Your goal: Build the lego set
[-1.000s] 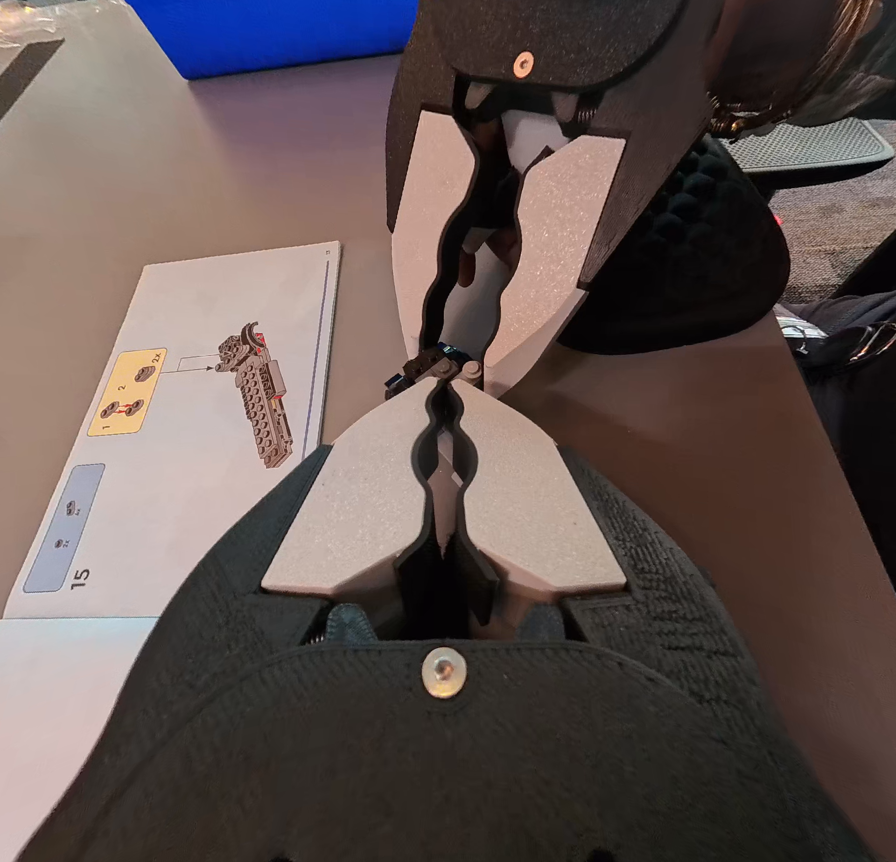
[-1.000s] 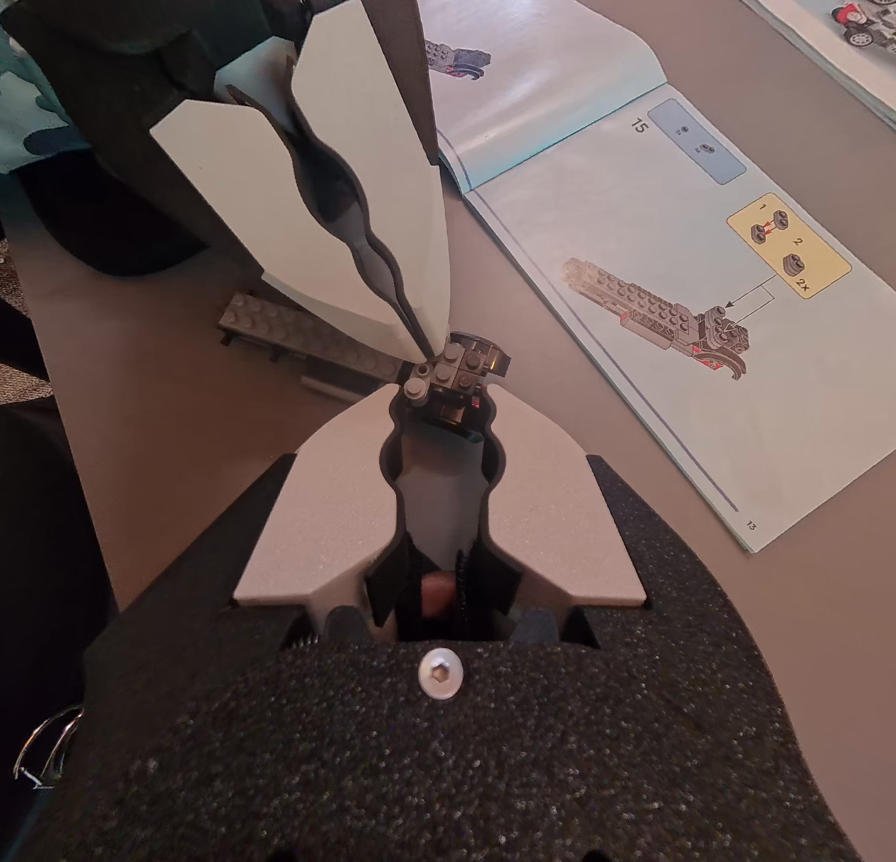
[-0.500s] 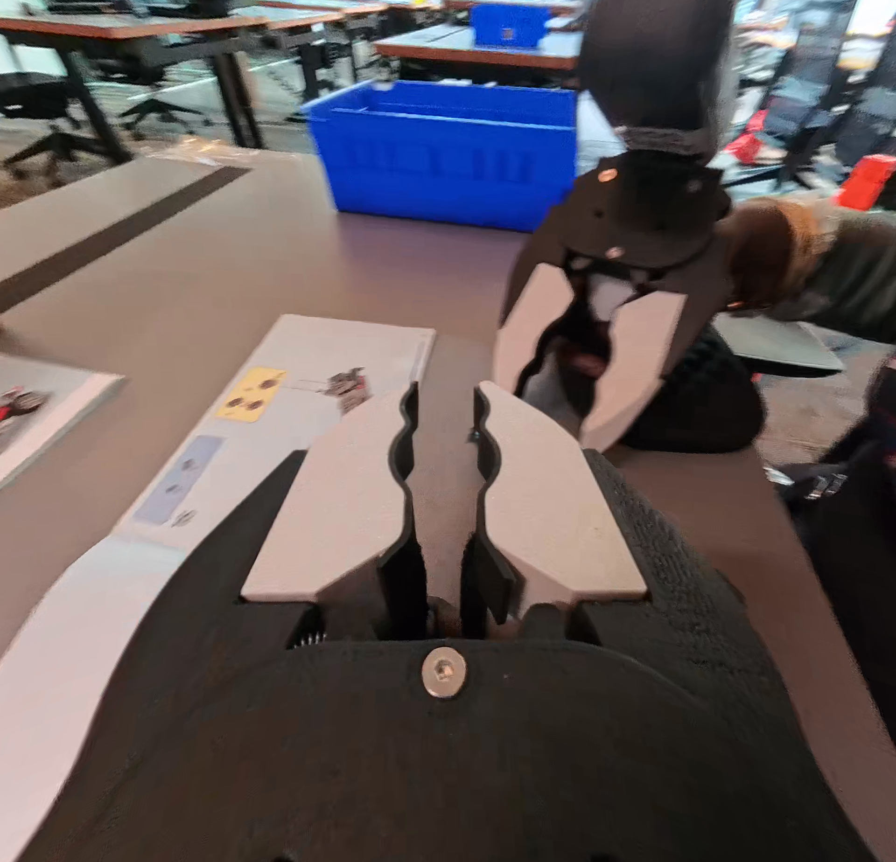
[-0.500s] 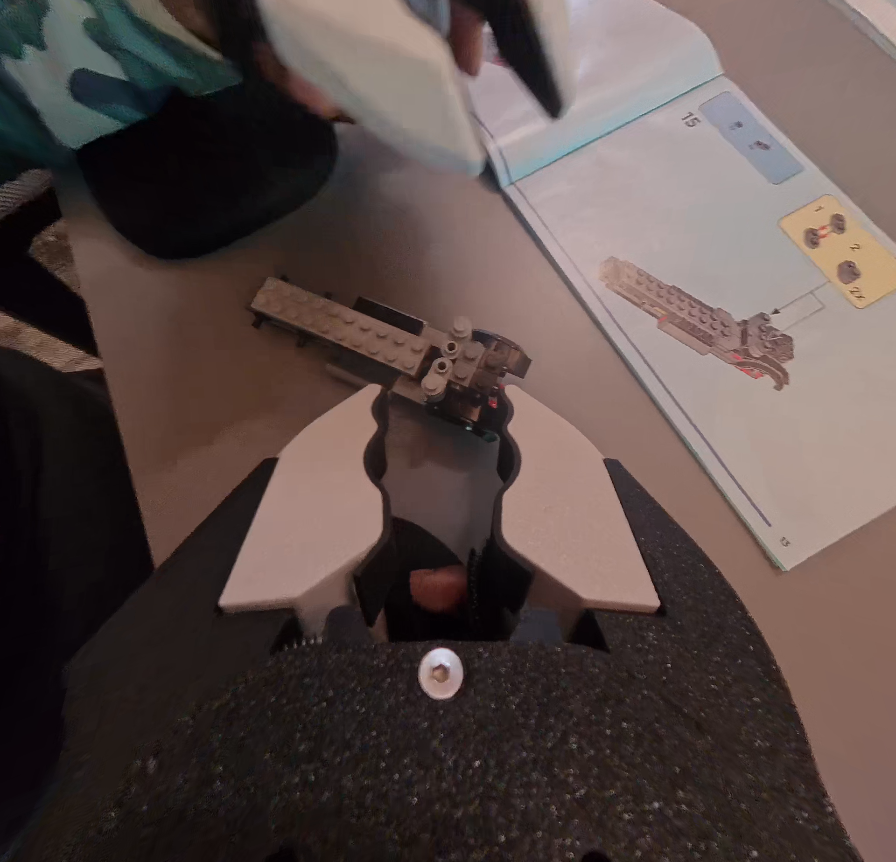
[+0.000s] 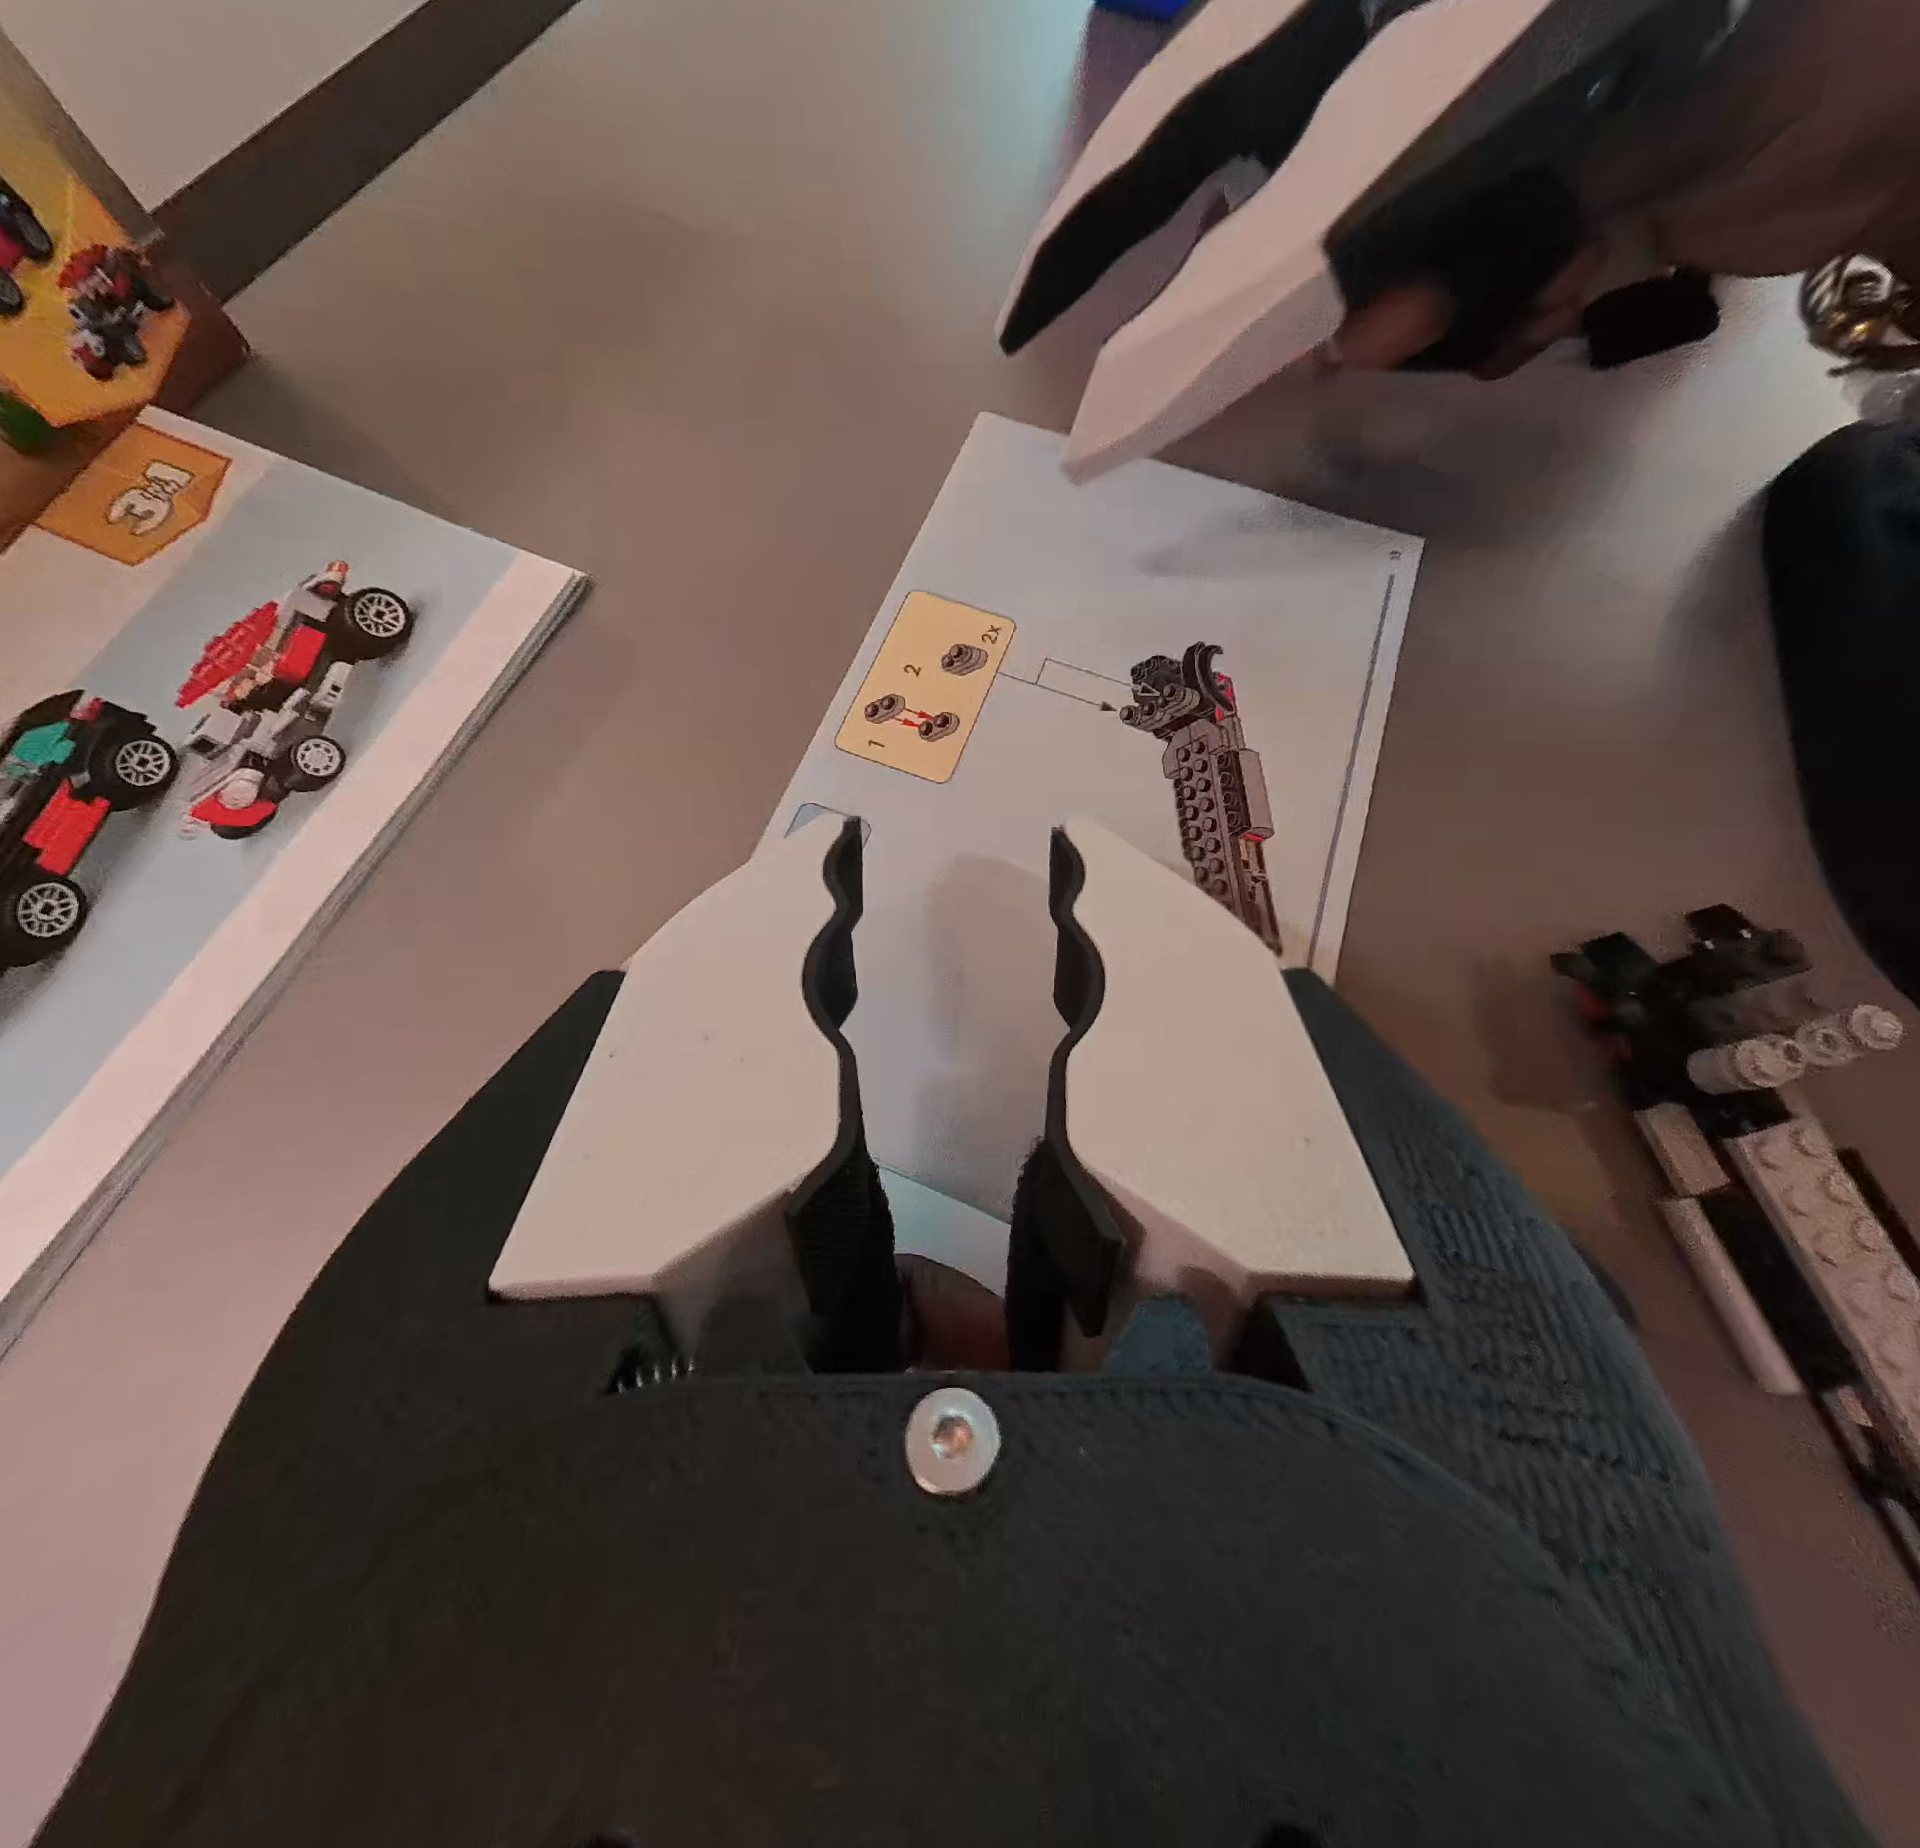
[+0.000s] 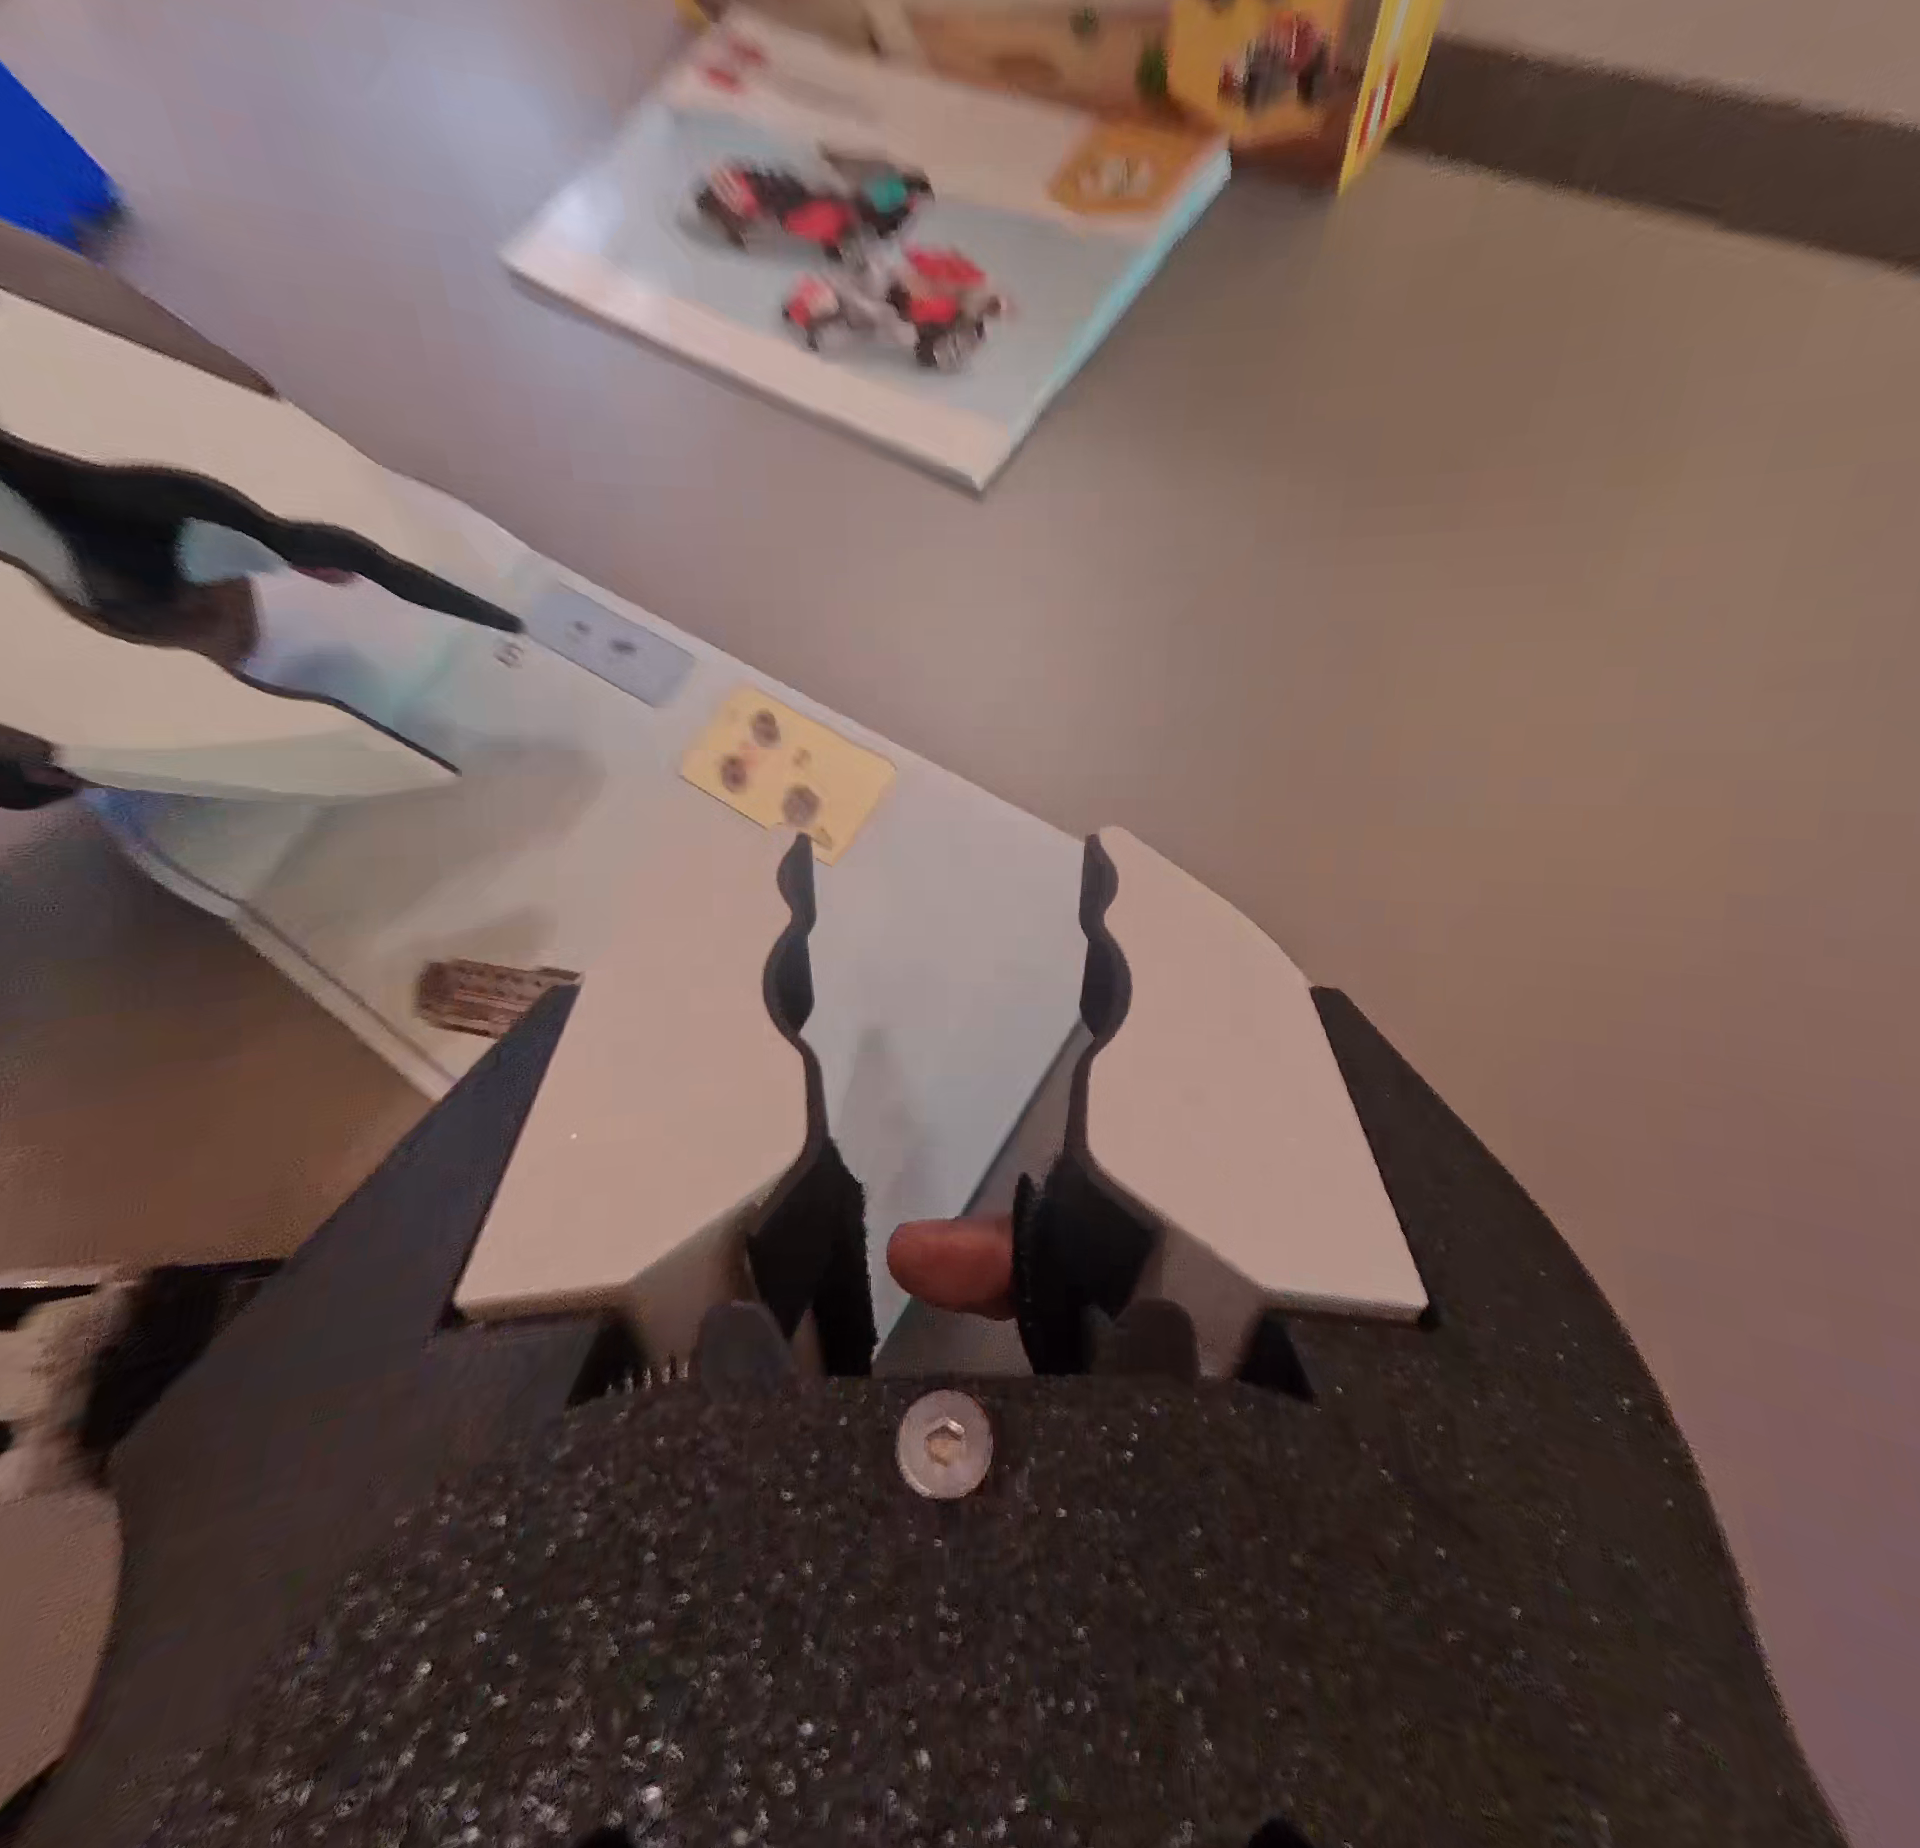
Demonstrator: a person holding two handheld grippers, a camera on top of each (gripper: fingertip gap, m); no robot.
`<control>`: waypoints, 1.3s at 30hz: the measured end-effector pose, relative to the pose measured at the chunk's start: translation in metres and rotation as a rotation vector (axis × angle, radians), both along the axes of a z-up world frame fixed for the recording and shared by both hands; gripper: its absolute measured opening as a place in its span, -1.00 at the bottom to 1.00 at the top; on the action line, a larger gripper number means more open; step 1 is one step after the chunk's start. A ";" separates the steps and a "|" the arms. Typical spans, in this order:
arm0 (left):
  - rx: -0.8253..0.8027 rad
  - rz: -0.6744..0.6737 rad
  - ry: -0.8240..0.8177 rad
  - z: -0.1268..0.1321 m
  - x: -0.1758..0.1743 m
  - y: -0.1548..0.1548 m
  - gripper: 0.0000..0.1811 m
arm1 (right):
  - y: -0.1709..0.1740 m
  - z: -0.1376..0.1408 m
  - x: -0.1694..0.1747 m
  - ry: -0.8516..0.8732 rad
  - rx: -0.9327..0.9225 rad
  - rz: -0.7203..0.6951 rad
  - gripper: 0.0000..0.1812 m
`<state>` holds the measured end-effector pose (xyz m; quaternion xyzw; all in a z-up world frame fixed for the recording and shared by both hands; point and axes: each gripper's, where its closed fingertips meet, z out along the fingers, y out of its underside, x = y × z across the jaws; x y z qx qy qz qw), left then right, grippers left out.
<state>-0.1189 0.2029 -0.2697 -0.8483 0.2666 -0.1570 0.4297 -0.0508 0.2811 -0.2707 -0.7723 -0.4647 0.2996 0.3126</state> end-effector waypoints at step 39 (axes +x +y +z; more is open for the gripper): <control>-0.333 0.172 -1.307 0.046 0.028 0.009 -0.86 | -0.092 0.057 -0.023 0.387 0.497 0.583 -0.99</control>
